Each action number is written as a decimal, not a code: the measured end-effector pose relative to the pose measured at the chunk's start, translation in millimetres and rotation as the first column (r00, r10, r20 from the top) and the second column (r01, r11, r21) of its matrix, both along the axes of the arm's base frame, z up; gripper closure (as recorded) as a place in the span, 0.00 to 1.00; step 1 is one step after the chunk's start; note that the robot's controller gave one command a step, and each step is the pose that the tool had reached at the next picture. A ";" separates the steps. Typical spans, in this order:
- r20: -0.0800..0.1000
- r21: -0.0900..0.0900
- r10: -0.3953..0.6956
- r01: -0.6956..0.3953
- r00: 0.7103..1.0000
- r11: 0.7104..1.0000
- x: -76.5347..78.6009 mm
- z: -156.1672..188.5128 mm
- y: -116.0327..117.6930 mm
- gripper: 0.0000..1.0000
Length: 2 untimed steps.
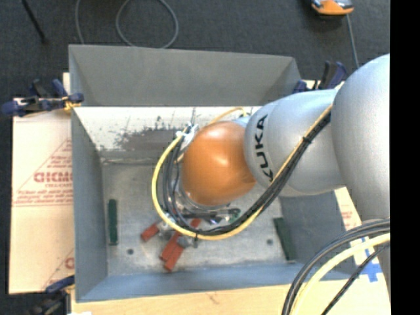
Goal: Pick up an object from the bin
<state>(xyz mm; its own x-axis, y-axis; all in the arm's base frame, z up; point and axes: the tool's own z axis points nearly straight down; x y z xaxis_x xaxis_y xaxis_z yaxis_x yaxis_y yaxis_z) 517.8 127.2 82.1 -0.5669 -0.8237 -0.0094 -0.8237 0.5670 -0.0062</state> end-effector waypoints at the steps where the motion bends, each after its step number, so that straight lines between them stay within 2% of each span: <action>1: -0.005 0.002 -0.126 0.126 0.992 0.992 15.8 20.0 33.7 1.00; 2: -0.008 -0.001 -0.130 0.130 0.991 0.991 15.2 18.9 32.0 0.00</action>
Offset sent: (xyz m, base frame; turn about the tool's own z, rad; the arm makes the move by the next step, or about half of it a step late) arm 0.0142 0.0321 0.0184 0.1271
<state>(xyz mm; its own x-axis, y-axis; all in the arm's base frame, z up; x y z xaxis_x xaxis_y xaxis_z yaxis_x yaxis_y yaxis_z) 533.1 159.2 101.0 -0.6694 -0.7429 -0.0038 -0.7429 0.6694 0.0001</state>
